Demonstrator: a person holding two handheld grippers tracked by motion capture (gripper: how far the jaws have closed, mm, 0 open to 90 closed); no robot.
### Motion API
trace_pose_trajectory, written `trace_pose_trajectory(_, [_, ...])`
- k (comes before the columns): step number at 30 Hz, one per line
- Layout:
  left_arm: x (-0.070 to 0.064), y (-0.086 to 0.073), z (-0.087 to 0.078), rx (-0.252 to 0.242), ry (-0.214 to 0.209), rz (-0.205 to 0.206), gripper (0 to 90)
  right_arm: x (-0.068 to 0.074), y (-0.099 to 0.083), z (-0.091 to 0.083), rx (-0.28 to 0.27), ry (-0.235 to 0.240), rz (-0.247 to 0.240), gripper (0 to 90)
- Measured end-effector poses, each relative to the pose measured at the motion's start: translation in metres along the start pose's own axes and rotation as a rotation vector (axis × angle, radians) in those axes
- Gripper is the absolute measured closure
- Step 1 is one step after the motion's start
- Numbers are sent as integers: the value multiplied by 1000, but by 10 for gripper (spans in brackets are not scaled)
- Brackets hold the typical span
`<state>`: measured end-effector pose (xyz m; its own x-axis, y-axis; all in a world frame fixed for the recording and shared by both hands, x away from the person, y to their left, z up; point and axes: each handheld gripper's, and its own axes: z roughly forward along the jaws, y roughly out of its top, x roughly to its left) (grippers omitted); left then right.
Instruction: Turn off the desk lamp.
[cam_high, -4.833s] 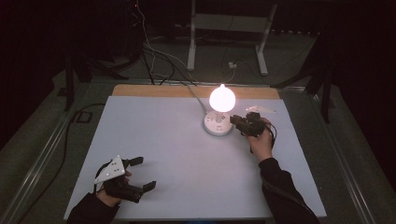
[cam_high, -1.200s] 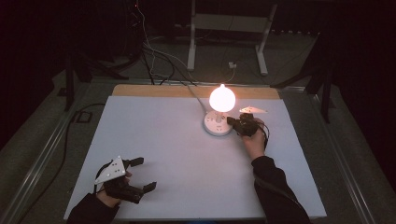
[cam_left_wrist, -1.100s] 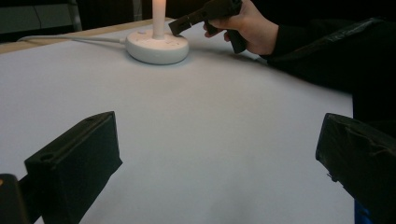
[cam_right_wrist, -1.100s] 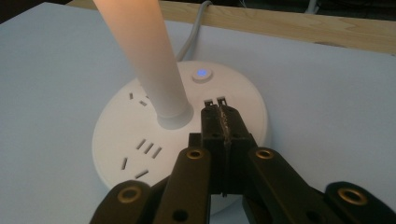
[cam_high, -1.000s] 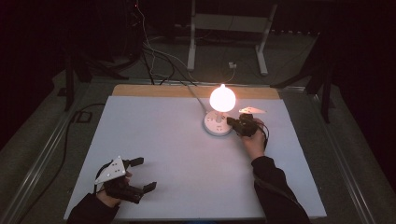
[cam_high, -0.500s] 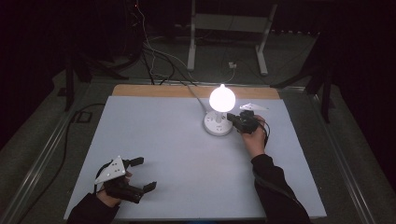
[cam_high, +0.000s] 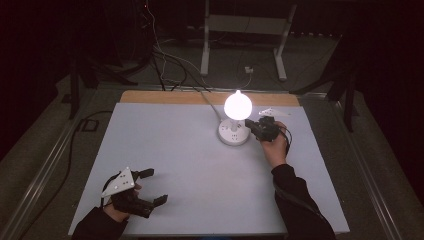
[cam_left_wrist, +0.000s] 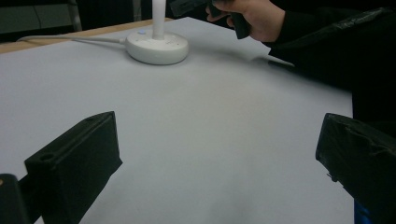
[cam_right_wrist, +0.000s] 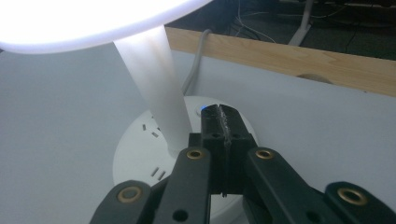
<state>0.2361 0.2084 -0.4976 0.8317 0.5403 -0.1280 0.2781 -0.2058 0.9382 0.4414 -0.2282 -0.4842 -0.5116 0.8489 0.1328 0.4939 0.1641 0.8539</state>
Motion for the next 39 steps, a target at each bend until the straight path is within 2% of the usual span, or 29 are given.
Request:
trace_pose_trajectory(31, [0, 0, 0, 0, -1, 2, 4, -2, -21, 17, 54, -14, 9, 900])
trace_pose_trajectory(39, [0, 0, 0, 1, 0, 3, 4, -3, -24, 18, 53, -11, 11, 900])
